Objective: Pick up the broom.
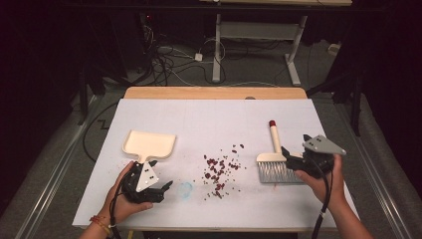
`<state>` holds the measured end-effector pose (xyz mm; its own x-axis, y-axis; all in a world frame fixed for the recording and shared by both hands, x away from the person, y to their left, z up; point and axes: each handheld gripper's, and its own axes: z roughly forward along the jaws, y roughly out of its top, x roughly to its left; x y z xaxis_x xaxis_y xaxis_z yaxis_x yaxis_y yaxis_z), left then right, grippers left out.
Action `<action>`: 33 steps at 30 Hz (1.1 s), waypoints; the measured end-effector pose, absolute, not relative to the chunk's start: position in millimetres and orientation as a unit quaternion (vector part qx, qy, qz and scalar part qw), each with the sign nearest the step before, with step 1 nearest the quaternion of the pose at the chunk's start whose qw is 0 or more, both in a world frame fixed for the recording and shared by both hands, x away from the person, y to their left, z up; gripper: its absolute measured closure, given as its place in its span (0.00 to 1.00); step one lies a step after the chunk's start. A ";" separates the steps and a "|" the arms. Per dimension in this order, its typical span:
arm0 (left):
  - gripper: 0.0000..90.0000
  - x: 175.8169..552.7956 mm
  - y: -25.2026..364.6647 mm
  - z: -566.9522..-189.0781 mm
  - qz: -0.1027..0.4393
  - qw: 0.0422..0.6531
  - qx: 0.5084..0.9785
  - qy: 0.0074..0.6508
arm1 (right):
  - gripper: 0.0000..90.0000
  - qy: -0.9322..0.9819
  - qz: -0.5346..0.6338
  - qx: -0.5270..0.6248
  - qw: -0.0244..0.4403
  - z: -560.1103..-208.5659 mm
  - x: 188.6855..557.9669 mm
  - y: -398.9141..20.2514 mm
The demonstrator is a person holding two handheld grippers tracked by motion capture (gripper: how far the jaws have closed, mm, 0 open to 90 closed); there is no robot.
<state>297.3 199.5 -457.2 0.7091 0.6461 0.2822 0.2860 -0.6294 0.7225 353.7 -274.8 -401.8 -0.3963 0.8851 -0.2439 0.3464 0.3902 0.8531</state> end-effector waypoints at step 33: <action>0.21 297.3 195.9 -461.2 0.258 0.323 0.874 0.256 | 0.79 0.841 0.188 0.488 0.139 -444.3 487.7 -244.3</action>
<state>297.3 195.9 -461.2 0.7357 0.6143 0.2853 0.2810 -0.6601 0.6966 487.7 -244.3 -444.3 -0.4861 0.8725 -0.0498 0.7681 0.4538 0.4518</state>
